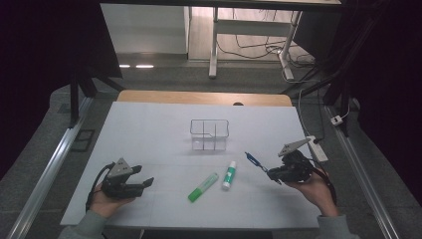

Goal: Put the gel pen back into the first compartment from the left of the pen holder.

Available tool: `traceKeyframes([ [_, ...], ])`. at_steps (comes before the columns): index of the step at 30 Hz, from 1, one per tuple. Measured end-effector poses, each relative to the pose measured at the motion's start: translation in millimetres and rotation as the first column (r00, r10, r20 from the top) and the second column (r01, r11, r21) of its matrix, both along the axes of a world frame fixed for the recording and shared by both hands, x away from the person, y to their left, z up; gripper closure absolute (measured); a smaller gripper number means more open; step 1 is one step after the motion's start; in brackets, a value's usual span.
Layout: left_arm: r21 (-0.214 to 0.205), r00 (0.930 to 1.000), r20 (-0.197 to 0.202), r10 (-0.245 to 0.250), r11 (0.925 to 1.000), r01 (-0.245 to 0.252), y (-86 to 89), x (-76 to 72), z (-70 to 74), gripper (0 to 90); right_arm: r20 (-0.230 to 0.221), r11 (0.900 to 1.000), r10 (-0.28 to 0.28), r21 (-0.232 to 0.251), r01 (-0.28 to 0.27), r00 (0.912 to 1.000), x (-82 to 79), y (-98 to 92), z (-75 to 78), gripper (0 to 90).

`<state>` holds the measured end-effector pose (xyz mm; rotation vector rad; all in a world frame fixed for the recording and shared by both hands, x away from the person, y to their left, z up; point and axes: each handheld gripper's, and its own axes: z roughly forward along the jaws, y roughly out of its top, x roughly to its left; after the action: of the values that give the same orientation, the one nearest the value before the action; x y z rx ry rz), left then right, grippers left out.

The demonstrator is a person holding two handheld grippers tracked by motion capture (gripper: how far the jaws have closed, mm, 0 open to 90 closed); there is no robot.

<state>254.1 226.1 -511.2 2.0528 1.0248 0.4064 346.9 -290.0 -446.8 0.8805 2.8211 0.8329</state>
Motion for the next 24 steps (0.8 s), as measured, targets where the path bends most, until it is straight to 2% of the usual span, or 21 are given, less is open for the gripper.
traceKeyframes([
  [8, 0.000, 1.0000, 0.001, -0.001, 1.0000, 0.001, 0.3, 0.0, 0.1, 33.1, 0.009, 0.9986, 0.033, 0.042, -0.034, 0.9994, -2.8, 11.8, 4.3, 79.2],
  [13, 0.005, 1.0000, 0.003, -0.003, 1.0000, 0.003, -0.7, -0.3, 0.2, 33.0, 0.007, 0.9947, 0.047, 0.091, -0.047, 0.9989, -6.8, 22.8, 11.5, 79.2],
  [16, 0.004, 1.0000, 0.003, -0.004, 1.0000, 0.004, -1.2, -0.5, 0.4, 33.0, 0.022, 0.9949, 0.057, 0.083, -0.058, 0.9981, -8.5, 30.0, 13.4, 79.2],
  [24, 0.003, 1.0000, 0.004, -0.005, 1.0000, 0.005, -1.4, -0.7, 0.6, 33.0, 0.018, 0.9950, 0.061, 0.078, -0.062, 0.9980, -6.3, 41.4, 8.4, 79.2],
])
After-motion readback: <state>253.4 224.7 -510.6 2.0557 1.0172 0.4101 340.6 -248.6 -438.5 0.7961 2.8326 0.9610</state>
